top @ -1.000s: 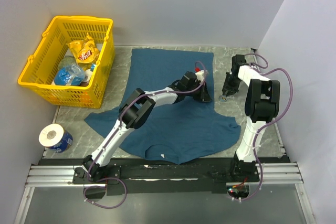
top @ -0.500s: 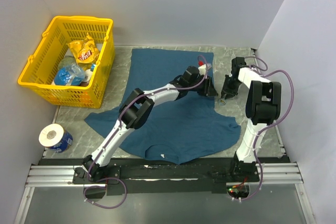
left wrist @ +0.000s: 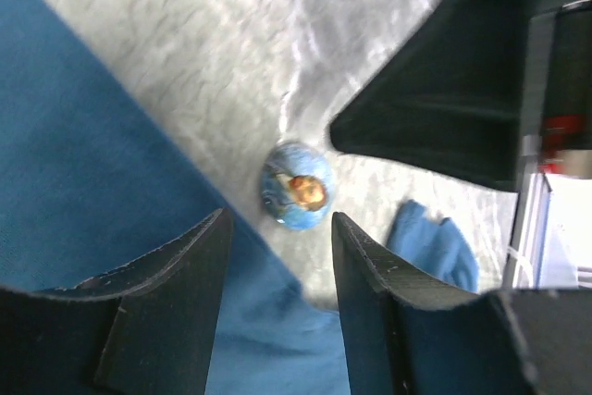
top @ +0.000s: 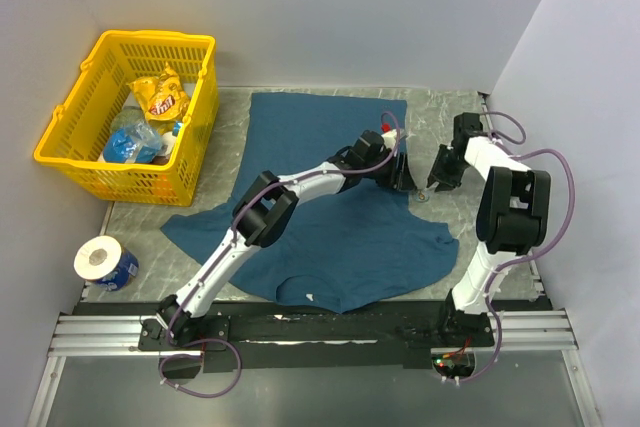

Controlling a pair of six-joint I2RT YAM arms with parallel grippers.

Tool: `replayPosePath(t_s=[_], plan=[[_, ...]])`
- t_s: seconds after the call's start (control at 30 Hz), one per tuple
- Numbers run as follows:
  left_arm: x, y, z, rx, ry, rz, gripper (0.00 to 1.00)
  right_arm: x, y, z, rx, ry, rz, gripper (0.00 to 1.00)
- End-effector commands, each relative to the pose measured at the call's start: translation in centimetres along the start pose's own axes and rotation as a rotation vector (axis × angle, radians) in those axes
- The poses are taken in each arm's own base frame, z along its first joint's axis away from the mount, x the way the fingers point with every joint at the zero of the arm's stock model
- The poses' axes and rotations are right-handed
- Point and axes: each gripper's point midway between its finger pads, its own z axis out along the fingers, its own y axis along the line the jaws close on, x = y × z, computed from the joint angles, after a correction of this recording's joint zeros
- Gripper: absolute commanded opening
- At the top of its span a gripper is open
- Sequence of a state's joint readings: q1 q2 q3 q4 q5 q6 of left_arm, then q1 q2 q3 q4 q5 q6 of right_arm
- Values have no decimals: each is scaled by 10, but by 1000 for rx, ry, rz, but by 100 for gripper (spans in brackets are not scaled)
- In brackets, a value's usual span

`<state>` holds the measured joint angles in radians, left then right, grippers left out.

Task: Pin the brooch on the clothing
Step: Pick up the brooch from the center of the board.

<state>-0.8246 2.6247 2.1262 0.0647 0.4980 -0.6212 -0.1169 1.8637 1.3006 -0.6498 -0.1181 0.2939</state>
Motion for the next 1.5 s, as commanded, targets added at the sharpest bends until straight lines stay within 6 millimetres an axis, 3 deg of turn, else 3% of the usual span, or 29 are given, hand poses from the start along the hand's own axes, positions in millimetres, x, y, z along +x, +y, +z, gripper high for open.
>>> replayPosePath(t_s=[0.0, 0.3, 0.8, 0.83, 1.23, 1.47], plan=[[-3, -5, 7, 20, -4, 22, 53, -2, 5, -10, -48, -43, 26, 37], [9, 1, 14, -3, 23, 26, 52, 28, 12, 11, -152, 49, 75, 37], [16, 5, 21, -37, 19, 12, 47, 19, -4, 18, -211, 10, 191, 36], [11, 3, 21, -31, 11, 18, 47, 19, -2, 19, -227, 12, 195, 36], [26, 10, 21, -36, 44, -5, 42, 24, 10, 24, -318, 36, 227, 35], [35, 14, 22, -38, 61, -17, 40, 15, 18, 12, -389, -23, 255, 33]])
